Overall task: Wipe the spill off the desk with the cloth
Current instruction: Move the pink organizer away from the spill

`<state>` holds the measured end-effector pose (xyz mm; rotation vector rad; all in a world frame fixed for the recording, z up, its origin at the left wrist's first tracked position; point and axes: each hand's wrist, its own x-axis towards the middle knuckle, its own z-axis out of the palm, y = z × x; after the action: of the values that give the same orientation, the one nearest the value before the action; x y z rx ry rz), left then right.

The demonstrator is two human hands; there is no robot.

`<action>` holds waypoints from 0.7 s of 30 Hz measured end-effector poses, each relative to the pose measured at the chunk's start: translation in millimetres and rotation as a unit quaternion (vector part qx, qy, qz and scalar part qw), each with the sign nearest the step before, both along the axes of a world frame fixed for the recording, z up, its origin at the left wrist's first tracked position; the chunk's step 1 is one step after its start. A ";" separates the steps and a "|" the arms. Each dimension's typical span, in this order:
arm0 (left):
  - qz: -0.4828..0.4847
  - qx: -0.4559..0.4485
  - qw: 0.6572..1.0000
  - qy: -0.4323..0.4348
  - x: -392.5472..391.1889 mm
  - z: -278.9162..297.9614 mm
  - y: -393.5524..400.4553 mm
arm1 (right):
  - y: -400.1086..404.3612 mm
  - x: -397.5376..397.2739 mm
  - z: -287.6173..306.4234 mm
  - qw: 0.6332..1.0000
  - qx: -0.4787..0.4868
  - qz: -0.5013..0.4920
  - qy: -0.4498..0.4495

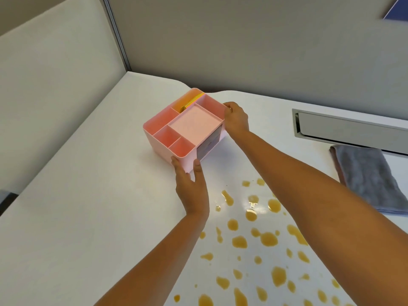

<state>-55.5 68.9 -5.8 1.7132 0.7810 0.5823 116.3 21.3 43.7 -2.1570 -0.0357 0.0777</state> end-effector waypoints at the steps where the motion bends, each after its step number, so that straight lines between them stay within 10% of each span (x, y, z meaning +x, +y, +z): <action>1: 0.002 -0.002 1.000 0.003 0.3 0.2 -0.9 | 1.2 1.3 -0.2 1.000 -0.003 0.006 0.000; 21: -0.105 0.004 0.994 0.028 13.0 -2.8 -20.6 | 17.1 -3.9 -17.5 0.988 0.110 0.069 0.085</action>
<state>-42.5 48.3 -8.6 1.7987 0.6267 0.3955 112.4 38.4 26.2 -1.9191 -0.0907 0.3227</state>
